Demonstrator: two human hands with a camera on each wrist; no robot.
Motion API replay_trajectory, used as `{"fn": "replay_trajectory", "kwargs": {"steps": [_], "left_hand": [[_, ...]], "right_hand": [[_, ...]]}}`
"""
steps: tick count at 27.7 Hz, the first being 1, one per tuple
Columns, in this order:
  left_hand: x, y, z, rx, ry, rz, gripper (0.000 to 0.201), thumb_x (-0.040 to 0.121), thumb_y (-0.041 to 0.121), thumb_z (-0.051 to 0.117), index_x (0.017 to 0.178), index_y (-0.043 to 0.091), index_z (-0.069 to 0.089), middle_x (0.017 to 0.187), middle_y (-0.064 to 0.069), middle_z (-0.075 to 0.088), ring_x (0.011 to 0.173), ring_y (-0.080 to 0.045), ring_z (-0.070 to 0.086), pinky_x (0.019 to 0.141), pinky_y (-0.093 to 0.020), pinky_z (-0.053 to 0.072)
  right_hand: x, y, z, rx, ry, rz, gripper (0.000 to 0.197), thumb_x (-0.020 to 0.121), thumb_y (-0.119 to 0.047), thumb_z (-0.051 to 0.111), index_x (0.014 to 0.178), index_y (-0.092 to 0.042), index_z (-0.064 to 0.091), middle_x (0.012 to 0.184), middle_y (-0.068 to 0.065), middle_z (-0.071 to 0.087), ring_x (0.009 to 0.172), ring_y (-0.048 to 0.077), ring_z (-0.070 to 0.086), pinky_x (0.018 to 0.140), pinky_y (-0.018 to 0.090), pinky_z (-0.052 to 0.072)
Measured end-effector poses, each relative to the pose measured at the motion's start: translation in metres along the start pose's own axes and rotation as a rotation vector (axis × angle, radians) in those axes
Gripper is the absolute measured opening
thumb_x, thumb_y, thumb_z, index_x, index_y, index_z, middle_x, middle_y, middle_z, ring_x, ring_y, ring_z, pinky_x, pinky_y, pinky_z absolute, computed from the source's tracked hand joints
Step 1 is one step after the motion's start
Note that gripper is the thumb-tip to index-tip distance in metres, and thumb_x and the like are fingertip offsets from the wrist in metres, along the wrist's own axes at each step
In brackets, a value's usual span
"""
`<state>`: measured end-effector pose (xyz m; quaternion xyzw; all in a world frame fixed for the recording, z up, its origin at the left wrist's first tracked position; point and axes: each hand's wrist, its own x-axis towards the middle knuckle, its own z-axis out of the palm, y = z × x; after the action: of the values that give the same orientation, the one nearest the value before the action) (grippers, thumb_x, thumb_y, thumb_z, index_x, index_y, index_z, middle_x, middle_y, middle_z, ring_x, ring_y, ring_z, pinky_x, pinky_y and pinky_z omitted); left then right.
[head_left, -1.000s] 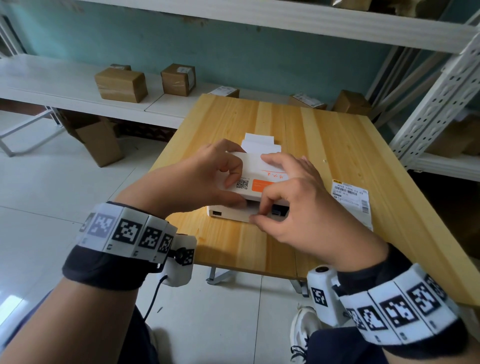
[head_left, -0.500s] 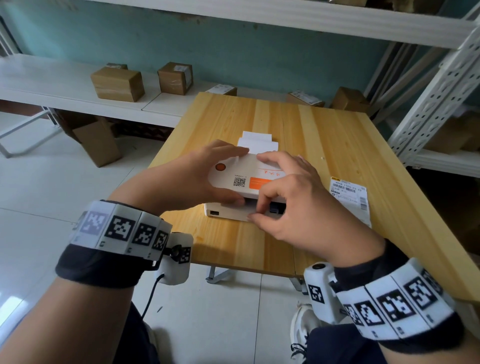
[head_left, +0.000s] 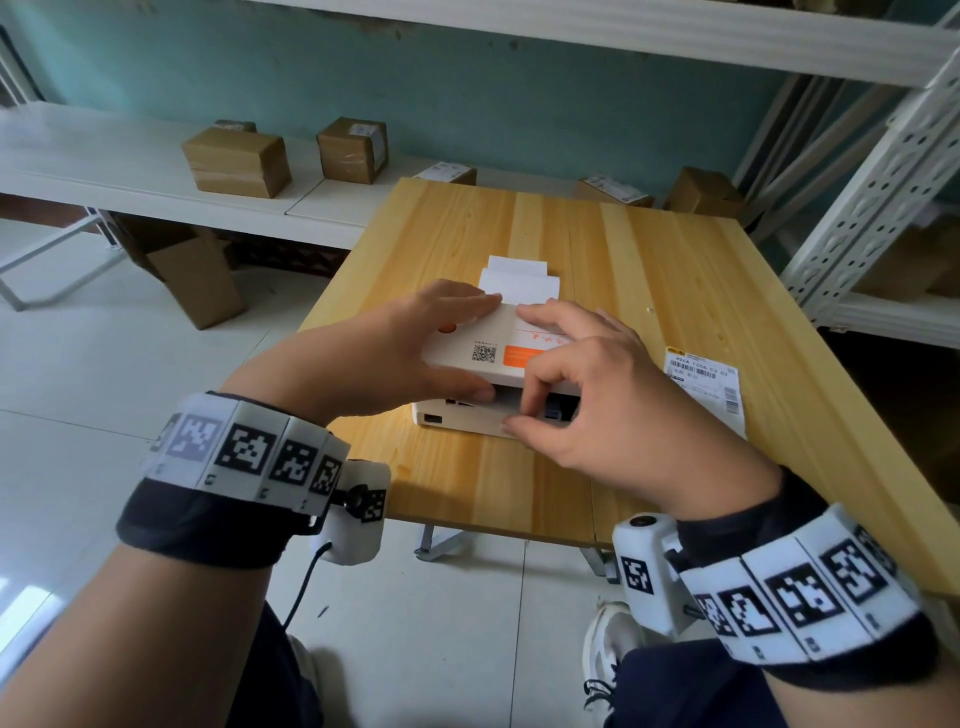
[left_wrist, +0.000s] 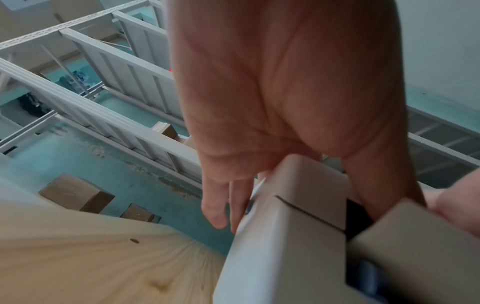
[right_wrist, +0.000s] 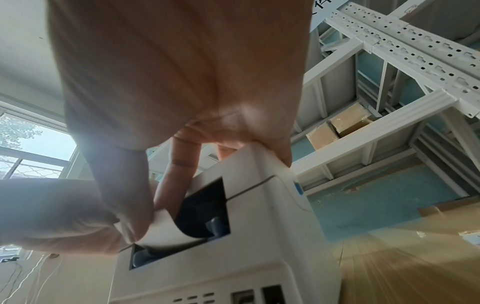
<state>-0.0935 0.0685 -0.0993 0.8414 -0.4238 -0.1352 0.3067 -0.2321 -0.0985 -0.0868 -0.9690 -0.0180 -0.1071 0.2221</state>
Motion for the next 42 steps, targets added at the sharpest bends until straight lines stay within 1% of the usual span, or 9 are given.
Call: {"fn": "replay_trajectory", "kwargs": {"steps": [13, 15, 19, 21, 24, 26, 31, 36, 42], "left_hand": [[-0.001, -0.001, 0.000, -0.054, -0.037, -0.027, 0.087, 0.076, 0.031, 0.085, 0.147, 0.039, 0.035, 0.141, 0.023, 0.035, 0.120, -0.002, 0.042, 0.078, -0.006, 0.041], [-0.001, -0.001, 0.000, -0.062, -0.044, -0.034, 0.088, 0.076, 0.030, 0.085, 0.147, 0.040, 0.034, 0.141, 0.023, 0.035, 0.121, -0.003, 0.042, 0.078, -0.007, 0.041], [-0.003, -0.001, 0.000, -0.065, -0.061, -0.037, 0.096, 0.069, 0.033, 0.089, 0.147, 0.041, 0.033, 0.139, 0.026, 0.034, 0.120, -0.001, 0.041, 0.078, -0.006, 0.043], [-0.004, 0.000, 0.000, -0.073, -0.065, -0.030, 0.101, 0.064, 0.034, 0.092, 0.146, 0.042, 0.033, 0.137, 0.028, 0.034, 0.118, -0.001, 0.043, 0.082, -0.009, 0.043], [-0.004, 0.000, 0.001, -0.081, -0.074, -0.025, 0.104, 0.060, 0.035, 0.094, 0.143, 0.046, 0.033, 0.134, 0.033, 0.033, 0.113, 0.009, 0.044, 0.087, -0.014, 0.044], [-0.004, -0.001, 0.001, -0.079, -0.075, -0.019, 0.105, 0.059, 0.034, 0.095, 0.143, 0.046, 0.034, 0.133, 0.033, 0.033, 0.112, 0.016, 0.041, 0.087, -0.013, 0.043], [-0.003, -0.002, 0.000, -0.078, -0.081, -0.025, 0.107, 0.059, 0.030, 0.096, 0.145, 0.045, 0.033, 0.137, 0.030, 0.032, 0.119, -0.002, 0.043, 0.081, -0.009, 0.044], [-0.003, 0.001, 0.001, -0.074, -0.076, -0.026, 0.109, 0.058, 0.025, 0.096, 0.146, 0.041, 0.033, 0.137, 0.028, 0.032, 0.118, -0.004, 0.045, 0.082, -0.011, 0.047], [-0.003, 0.002, 0.002, -0.039, -0.054, -0.017, 0.112, 0.056, 0.021, 0.097, 0.146, 0.038, 0.034, 0.138, 0.022, 0.035, 0.116, -0.009, 0.051, 0.088, -0.020, 0.053]], "right_hand": [[-0.002, 0.000, -0.002, 0.029, -0.015, -0.005, 0.026, 0.075, -0.043, 0.077, 0.063, -0.022, 0.066, 0.146, -0.010, 0.044, 0.105, -0.030, 0.013, 0.117, 0.034, 0.016], [-0.002, 0.001, -0.001, 0.018, -0.029, -0.011, 0.025, 0.075, -0.040, 0.078, 0.064, -0.022, 0.065, 0.147, -0.009, 0.043, 0.108, -0.025, 0.014, 0.117, 0.033, 0.016], [-0.002, 0.006, -0.001, 0.006, -0.062, -0.006, 0.022, 0.076, -0.034, 0.079, 0.064, -0.025, 0.063, 0.152, -0.012, 0.039, 0.119, -0.020, 0.012, 0.114, 0.017, 0.000], [-0.002, 0.008, 0.001, 0.002, -0.062, -0.003, 0.022, 0.075, -0.035, 0.079, 0.063, -0.027, 0.063, 0.153, -0.013, 0.039, 0.138, -0.005, 0.019, 0.117, 0.023, 0.004], [-0.002, 0.009, 0.002, -0.011, -0.048, 0.015, 0.019, 0.071, -0.035, 0.082, 0.065, -0.026, 0.066, 0.151, -0.012, 0.042, 0.144, 0.013, 0.022, 0.117, 0.035, 0.015], [-0.001, 0.009, 0.003, -0.018, -0.041, 0.018, 0.018, 0.069, -0.036, 0.083, 0.065, -0.027, 0.068, 0.150, -0.013, 0.042, 0.143, 0.014, 0.022, 0.116, 0.035, 0.016], [-0.002, 0.011, 0.004, 0.000, -0.047, 0.014, 0.024, 0.064, -0.039, 0.086, 0.065, -0.026, 0.066, 0.149, -0.014, 0.041, 0.142, 0.012, 0.022, 0.116, 0.049, 0.019], [-0.001, 0.011, 0.006, -0.053, -0.042, -0.005, 0.028, 0.062, -0.038, 0.086, 0.063, -0.024, 0.061, 0.151, -0.008, 0.042, 0.143, 0.018, 0.025, 0.114, 0.052, 0.022], [-0.001, 0.015, 0.002, -0.090, -0.117, -0.019, 0.021, 0.071, -0.019, 0.079, 0.070, -0.025, 0.059, 0.155, -0.008, 0.034, 0.148, 0.016, 0.016, 0.119, 0.051, 0.013]]}}
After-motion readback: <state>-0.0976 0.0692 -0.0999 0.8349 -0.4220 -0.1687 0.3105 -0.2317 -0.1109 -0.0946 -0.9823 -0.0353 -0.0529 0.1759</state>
